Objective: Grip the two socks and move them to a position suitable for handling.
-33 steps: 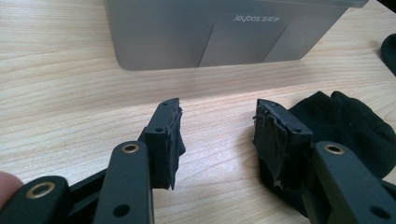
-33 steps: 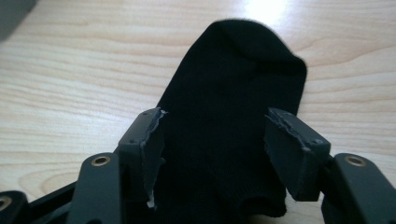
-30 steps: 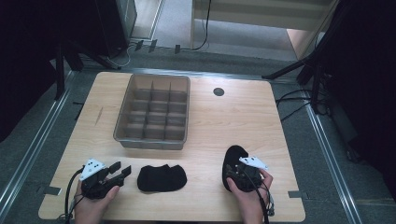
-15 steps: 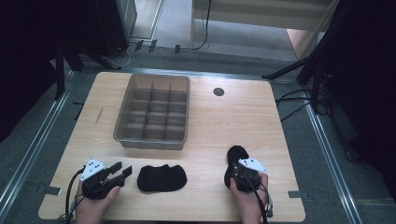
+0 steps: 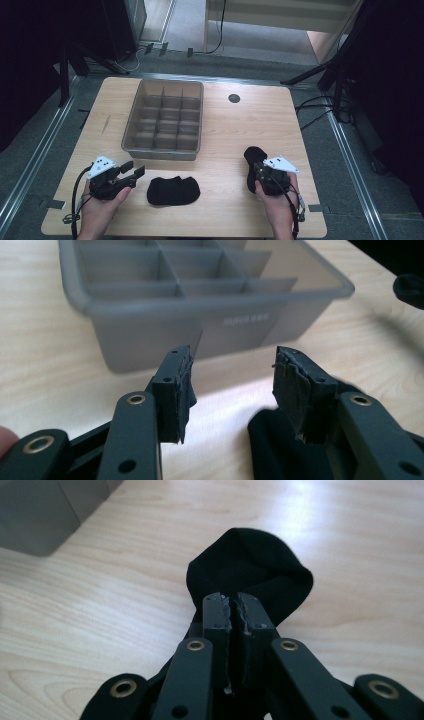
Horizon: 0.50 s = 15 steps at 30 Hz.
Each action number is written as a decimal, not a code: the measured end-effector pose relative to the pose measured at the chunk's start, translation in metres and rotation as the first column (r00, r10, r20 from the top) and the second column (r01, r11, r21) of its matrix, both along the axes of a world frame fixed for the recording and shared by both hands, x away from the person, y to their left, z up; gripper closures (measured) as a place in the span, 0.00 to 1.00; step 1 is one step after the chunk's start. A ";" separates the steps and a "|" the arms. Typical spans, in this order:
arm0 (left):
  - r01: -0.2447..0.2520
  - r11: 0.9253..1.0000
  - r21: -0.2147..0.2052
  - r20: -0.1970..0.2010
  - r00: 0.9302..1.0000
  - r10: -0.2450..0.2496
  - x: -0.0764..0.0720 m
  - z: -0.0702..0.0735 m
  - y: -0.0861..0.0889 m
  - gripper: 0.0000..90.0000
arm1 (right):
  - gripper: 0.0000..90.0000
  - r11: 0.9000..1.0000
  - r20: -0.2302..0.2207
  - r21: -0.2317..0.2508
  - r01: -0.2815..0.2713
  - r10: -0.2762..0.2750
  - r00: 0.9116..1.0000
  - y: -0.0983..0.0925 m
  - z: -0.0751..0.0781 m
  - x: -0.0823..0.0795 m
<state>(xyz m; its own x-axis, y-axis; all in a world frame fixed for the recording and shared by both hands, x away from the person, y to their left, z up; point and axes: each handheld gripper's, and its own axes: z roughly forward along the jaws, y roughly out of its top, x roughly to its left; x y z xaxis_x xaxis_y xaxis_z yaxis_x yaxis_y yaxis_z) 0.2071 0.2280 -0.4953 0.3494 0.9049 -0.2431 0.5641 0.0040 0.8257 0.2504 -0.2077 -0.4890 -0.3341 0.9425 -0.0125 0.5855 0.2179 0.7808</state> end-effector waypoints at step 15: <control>0.035 0.999 -0.037 -0.045 0.998 -0.037 -0.006 -0.016 0.004 0.54 | 0.93 0.976 0.084 0.050 -0.214 0.210 0.974 0.033 0.030 -0.014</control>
